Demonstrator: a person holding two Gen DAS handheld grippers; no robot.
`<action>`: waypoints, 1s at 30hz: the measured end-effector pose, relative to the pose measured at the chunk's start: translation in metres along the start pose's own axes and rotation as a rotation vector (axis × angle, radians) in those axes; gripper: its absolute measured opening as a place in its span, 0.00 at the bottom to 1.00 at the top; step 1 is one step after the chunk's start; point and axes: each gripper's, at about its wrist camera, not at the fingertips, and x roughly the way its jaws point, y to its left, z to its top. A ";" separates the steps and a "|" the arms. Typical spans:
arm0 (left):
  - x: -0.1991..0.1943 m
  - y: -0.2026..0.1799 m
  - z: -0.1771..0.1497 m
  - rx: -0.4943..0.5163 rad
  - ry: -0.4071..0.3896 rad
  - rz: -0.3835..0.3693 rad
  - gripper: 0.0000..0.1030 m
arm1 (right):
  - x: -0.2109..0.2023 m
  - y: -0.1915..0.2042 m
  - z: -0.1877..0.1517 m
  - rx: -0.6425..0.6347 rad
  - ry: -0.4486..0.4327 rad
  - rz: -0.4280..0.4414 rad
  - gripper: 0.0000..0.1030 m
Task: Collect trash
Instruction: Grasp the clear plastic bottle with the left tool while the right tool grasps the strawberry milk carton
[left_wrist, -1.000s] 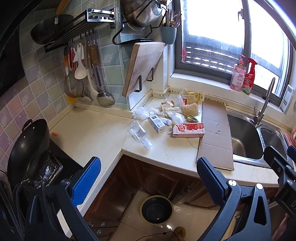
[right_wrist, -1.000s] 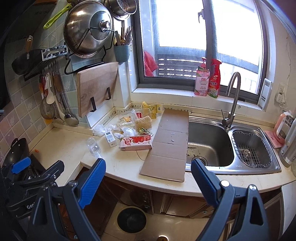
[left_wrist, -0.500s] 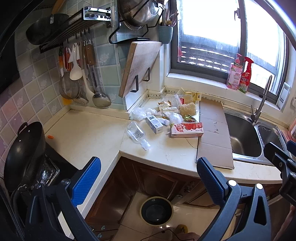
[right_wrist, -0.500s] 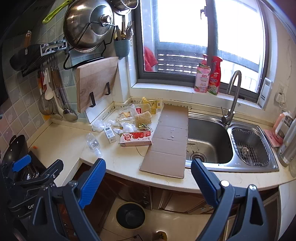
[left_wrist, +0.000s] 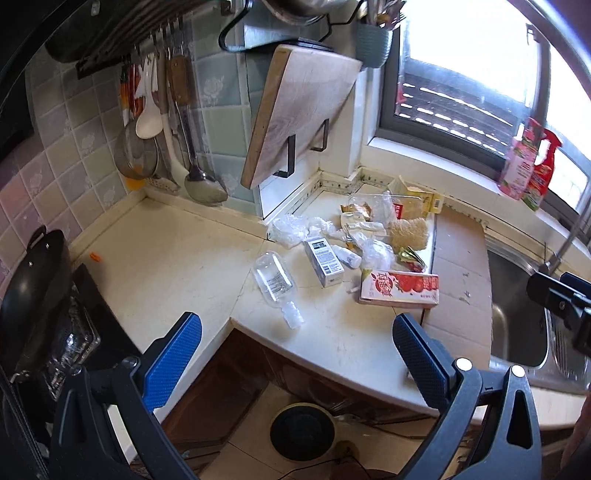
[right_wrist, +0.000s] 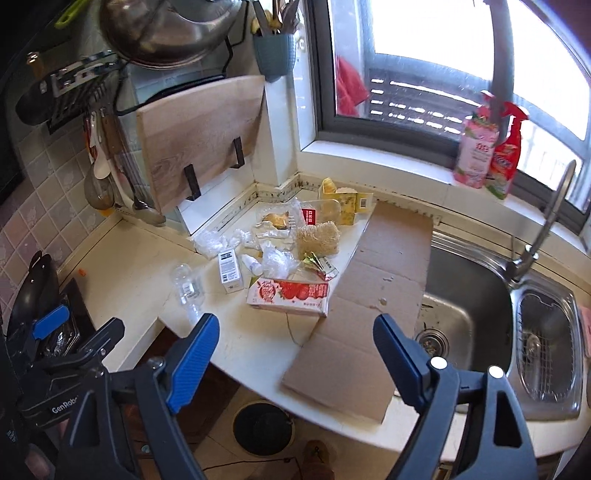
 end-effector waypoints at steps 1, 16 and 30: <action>0.007 -0.001 0.002 -0.015 0.011 0.006 0.99 | 0.011 -0.008 0.008 0.003 0.016 0.018 0.83; 0.142 0.025 0.014 -0.292 0.232 0.056 0.97 | 0.163 -0.028 0.055 -0.155 0.285 0.271 0.81; 0.230 0.058 0.017 -0.415 0.353 0.035 0.96 | 0.220 0.028 0.028 -0.692 0.309 0.308 0.81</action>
